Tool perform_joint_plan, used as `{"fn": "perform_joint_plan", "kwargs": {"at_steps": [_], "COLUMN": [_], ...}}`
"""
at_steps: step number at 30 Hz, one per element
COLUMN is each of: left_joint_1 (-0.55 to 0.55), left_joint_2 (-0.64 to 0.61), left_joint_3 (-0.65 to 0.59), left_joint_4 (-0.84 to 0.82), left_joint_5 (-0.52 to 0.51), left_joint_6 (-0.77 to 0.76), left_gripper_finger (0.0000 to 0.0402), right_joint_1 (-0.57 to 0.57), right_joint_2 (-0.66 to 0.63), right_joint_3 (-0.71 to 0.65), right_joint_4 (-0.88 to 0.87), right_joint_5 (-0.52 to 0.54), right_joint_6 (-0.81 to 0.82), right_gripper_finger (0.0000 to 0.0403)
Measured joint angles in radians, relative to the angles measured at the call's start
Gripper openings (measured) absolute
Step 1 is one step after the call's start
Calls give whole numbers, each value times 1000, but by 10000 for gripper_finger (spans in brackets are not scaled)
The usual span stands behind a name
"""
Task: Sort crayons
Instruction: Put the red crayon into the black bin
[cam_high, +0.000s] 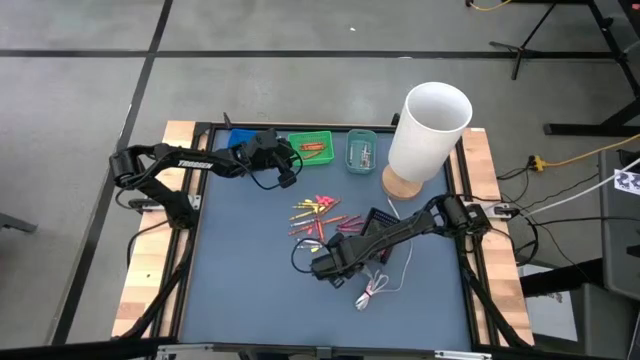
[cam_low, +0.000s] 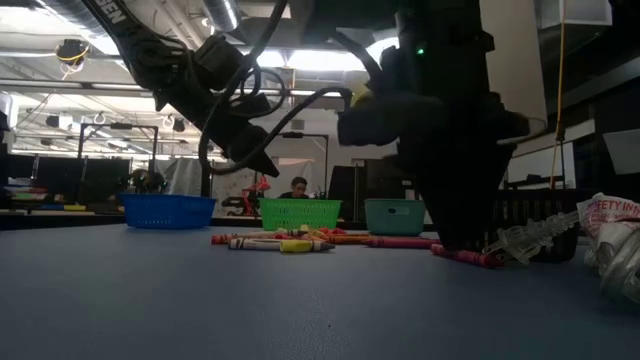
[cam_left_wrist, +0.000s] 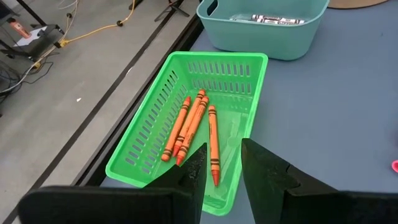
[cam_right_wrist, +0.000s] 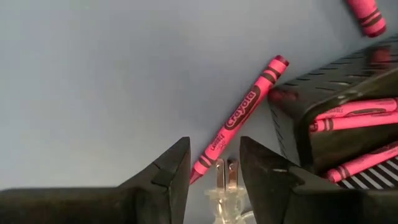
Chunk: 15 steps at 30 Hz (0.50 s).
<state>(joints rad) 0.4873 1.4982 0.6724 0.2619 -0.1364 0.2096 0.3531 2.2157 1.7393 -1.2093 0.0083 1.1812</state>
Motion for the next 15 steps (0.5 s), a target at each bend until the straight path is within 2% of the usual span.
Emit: {"fn": "perform_joint_plan", "kwargs": {"at_steps": [11,15], "left_joint_1": [0,0], "left_joint_2": [0,0], "left_joint_3": [0,0], "left_joint_4": [0,0], "left_joint_5": [0,0], "left_joint_6": [1,1], "left_gripper_finger": [84,84], "right_joint_1": [0,0], "right_joint_2": [23,22], "right_joint_3": [0,0], "right_joint_4": [-83,-49], "right_joint_5": [-2,-12], "right_joint_6": [-7,-11], "right_gripper_finger": [137,137]}}
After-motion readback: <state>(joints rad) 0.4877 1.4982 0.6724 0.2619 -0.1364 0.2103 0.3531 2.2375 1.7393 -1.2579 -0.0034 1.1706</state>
